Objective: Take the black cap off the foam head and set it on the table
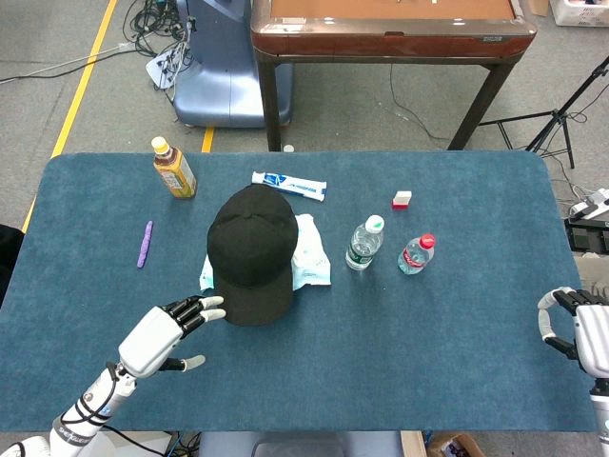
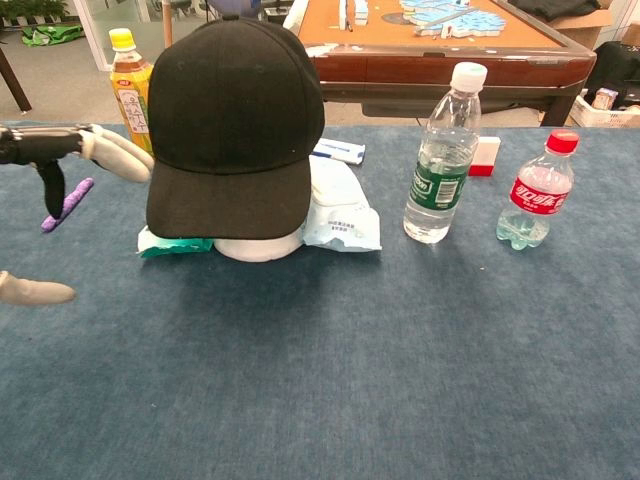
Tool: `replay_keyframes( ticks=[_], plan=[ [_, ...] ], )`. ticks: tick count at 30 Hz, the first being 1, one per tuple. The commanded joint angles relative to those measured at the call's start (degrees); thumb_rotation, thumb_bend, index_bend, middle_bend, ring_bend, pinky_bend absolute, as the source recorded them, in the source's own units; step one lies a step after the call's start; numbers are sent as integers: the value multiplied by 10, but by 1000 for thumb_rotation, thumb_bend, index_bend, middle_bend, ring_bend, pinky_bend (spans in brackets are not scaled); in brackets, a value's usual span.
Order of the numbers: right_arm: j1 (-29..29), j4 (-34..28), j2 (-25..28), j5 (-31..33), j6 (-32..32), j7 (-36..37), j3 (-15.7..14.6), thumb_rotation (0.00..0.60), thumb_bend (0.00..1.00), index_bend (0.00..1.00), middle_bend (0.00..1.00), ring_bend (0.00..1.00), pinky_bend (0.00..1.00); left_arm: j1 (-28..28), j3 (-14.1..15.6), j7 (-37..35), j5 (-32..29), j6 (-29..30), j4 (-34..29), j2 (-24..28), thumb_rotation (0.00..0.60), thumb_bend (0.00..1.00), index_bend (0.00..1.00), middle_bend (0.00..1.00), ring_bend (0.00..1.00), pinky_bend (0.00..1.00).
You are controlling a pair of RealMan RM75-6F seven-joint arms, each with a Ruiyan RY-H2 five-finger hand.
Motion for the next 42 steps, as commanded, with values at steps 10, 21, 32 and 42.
replay_keyframes(
  ticks=[10, 21, 32, 42],
  plan=[
    [-5, 0, 8, 8, 2, 15, 5, 600, 487, 525, 496, 436, 489, -24, -10, 6, 6, 20, 65, -63, 600, 63, 283, 240, 205, 465],
    [-5, 0, 11, 13, -5, 18, 7, 600, 487, 525, 496, 436, 489, -44, -16, -2, -3, 28, 99, -97, 600, 64, 362, 310, 251, 466],
    [-6, 1, 13, 14, -7, 24, 8, 600, 487, 525, 496, 436, 489, -65, -25, 30, -4, 34, 132, -132, 600, 63, 416, 350, 279, 466],
    [-6, 2, 14, 15, -8, 28, 8, 600, 487, 525, 496, 436, 489, -78, -27, 57, -6, 44, 170, -161, 600, 57, 437, 369, 295, 473]
  ],
)
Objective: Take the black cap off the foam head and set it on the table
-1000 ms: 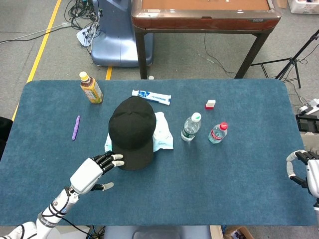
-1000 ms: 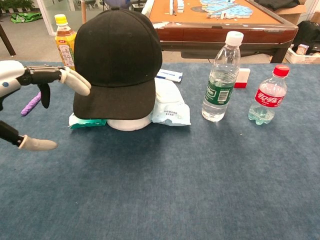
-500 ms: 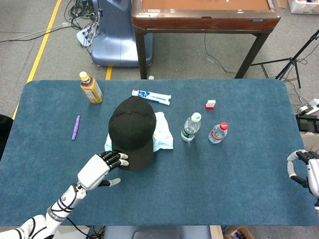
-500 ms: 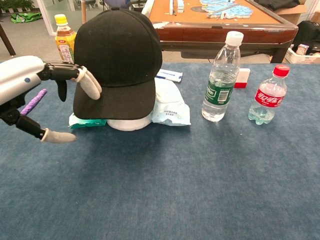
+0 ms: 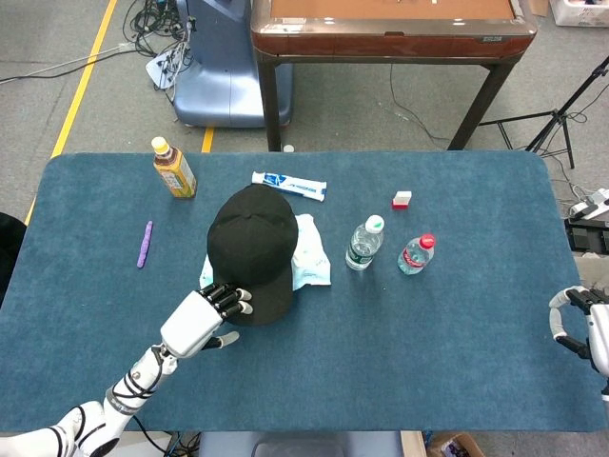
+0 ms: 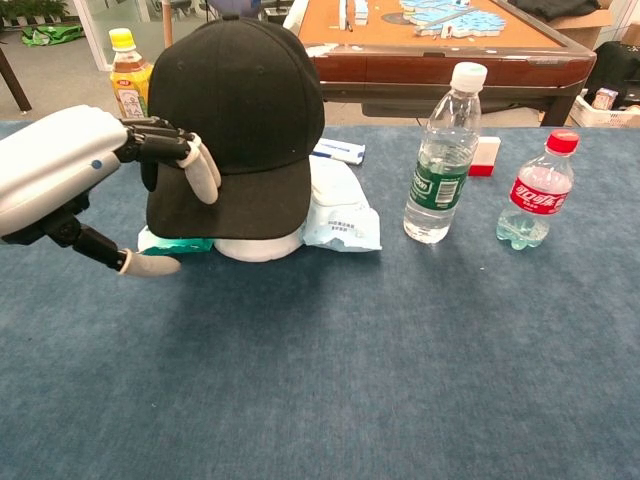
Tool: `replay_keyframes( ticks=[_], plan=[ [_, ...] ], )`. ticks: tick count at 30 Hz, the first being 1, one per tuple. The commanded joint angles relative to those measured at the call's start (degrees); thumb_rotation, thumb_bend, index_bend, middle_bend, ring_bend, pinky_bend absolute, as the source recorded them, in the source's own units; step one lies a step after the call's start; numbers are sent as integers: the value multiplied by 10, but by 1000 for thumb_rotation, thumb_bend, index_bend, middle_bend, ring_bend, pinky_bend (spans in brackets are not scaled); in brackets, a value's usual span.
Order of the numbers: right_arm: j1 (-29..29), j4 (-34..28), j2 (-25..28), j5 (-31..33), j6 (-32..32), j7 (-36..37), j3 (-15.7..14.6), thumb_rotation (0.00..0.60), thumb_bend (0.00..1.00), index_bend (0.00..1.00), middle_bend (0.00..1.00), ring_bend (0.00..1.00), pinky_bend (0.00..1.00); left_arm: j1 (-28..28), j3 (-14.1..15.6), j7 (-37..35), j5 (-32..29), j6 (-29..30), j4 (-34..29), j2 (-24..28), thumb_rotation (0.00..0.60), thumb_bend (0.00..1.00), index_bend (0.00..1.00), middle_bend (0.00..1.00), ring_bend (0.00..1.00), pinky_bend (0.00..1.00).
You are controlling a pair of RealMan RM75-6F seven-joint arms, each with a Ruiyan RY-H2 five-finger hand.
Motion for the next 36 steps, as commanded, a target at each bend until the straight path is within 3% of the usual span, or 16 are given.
replay_keyframes(
  ticks=[1, 18, 29, 36],
  plan=[
    [-1, 0, 0, 2, 1, 2, 1, 600, 487, 525, 496, 436, 489, -3, 0, 4, -3, 0, 5, -4, 600, 55, 437, 369, 295, 473],
    [-12, -6, 18, 15, 4, 17, 3, 600, 487, 525, 496, 436, 489, -16, 5, -24, -18, 15, 62, -31, 600, 55, 449, 385, 307, 485],
    [-17, -7, 22, 16, 6, 23, 3, 600, 487, 525, 496, 436, 489, -15, 13, -47, 11, 97, 153, -72, 600, 55, 491, 431, 345, 520],
    [-17, -8, 23, 16, 4, 22, 4, 600, 487, 525, 496, 436, 489, -16, 15, -61, 11, 127, 200, -94, 600, 55, 551, 523, 420, 578]
  ],
)
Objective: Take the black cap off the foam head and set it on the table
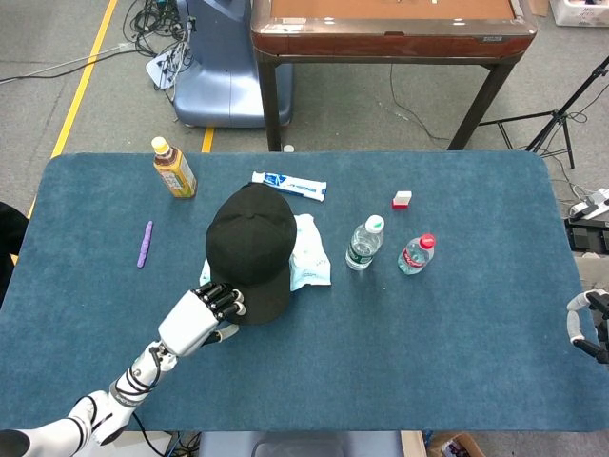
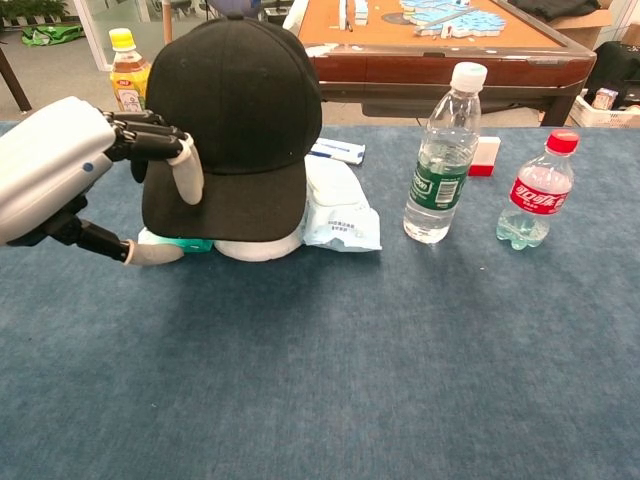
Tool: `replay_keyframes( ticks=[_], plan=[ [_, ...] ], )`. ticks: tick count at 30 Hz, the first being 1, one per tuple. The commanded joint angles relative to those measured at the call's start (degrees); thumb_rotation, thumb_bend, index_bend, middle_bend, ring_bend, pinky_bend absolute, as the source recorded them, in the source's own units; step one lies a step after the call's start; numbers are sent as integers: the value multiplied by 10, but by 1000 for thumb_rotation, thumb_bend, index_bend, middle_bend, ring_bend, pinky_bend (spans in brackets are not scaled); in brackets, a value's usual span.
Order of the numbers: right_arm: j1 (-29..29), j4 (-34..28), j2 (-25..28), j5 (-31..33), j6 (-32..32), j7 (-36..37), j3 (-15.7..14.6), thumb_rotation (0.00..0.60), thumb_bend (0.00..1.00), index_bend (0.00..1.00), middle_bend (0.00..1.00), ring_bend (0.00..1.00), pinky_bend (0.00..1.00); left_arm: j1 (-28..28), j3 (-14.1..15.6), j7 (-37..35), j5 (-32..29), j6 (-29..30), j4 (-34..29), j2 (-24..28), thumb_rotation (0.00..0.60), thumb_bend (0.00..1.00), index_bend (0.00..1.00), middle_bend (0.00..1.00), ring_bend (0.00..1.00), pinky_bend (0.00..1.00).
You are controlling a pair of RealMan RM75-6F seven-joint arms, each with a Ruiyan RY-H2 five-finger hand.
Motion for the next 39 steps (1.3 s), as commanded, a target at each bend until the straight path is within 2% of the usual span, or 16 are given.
replay_keyframes(
  ticks=[1, 15, 26, 37, 39],
  plan=[
    [0, 0, 0, 1, -1, -1, 0, 600, 487, 525, 496, 436, 489, 0, 1, -6, -2, 8, 15, -9, 600, 55, 555, 537, 430, 586],
    [1, -2, 1, 0, -4, -5, 0, 600, 487, 525, 496, 436, 489, -5, -1, 16, -14, 22, 44, -31, 600, 53, 558, 563, 448, 599],
    [1, -1, 1, -1, -6, -5, 0, 600, 487, 525, 496, 436, 489, -9, -3, -1, -24, 40, 65, -47, 600, 51, 568, 573, 454, 606],
    [3, -3, 0, 1, -10, -14, -1, 600, 487, 525, 496, 436, 489, -7, -5, -25, -37, 54, 66, -46, 600, 53, 482, 577, 456, 606],
    [3, -3, 0, 1, -10, -15, -1, 600, 487, 525, 496, 436, 489, -7, -4, -29, -38, 56, 68, -46, 600, 79, 471, 580, 458, 607]
  ],
)
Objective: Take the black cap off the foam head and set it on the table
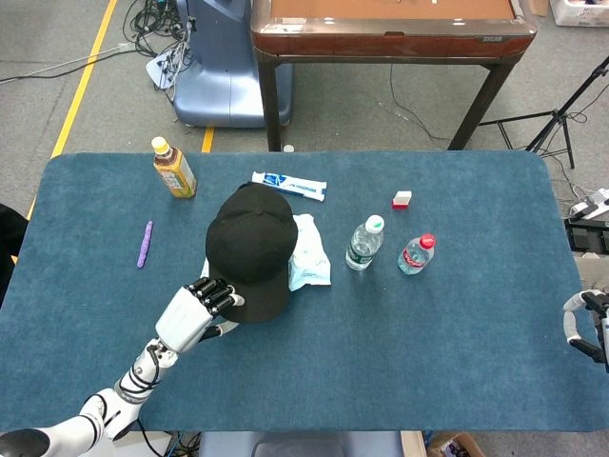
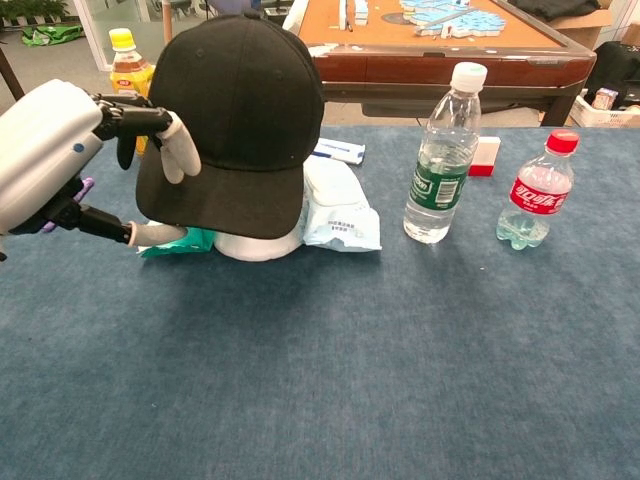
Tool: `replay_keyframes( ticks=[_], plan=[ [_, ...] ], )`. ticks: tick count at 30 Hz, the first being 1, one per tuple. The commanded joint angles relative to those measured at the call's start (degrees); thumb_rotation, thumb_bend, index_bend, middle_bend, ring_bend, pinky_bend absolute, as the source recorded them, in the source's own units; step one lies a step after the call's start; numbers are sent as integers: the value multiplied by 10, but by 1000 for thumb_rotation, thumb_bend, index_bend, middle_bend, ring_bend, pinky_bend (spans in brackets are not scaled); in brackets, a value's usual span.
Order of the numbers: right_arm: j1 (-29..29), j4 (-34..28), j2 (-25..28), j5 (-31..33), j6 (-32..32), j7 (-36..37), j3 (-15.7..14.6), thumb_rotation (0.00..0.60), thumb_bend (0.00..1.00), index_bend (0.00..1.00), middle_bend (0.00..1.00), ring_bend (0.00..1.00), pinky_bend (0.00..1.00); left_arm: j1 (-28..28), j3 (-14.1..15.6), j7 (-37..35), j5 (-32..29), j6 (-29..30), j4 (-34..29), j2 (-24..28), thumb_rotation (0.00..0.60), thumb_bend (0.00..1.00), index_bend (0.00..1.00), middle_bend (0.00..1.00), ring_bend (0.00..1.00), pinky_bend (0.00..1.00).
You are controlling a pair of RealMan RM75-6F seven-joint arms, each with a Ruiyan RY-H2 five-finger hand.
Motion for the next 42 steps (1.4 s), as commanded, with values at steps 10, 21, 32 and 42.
replay_keyframes(
  ticks=[10, 21, 32, 42],
  plan=[
    [1, 0, 0, 1, -3, -4, 0, 600, 487, 525, 496, 437, 489, -1, 4, -12, -4, 4, 9, -3, 600, 285, 465, 594, 469, 614],
    [2, -1, 0, 2, -6, -8, 0, 600, 487, 525, 496, 436, 489, 1, 8, -21, -9, 7, 19, -7, 600, 425, 472, 601, 475, 619],
    [4, -3, -1, 2, -8, -14, -2, 600, 487, 525, 496, 436, 489, -1, 2, -32, -6, 36, 12, 3, 600, 495, 563, 642, 504, 649],
    [8, -3, -3, 4, -15, -22, -2, 600, 487, 525, 495, 436, 489, -9, -8, -13, -4, 43, -37, 38, 600, 517, 581, 656, 515, 661]
  ],
)
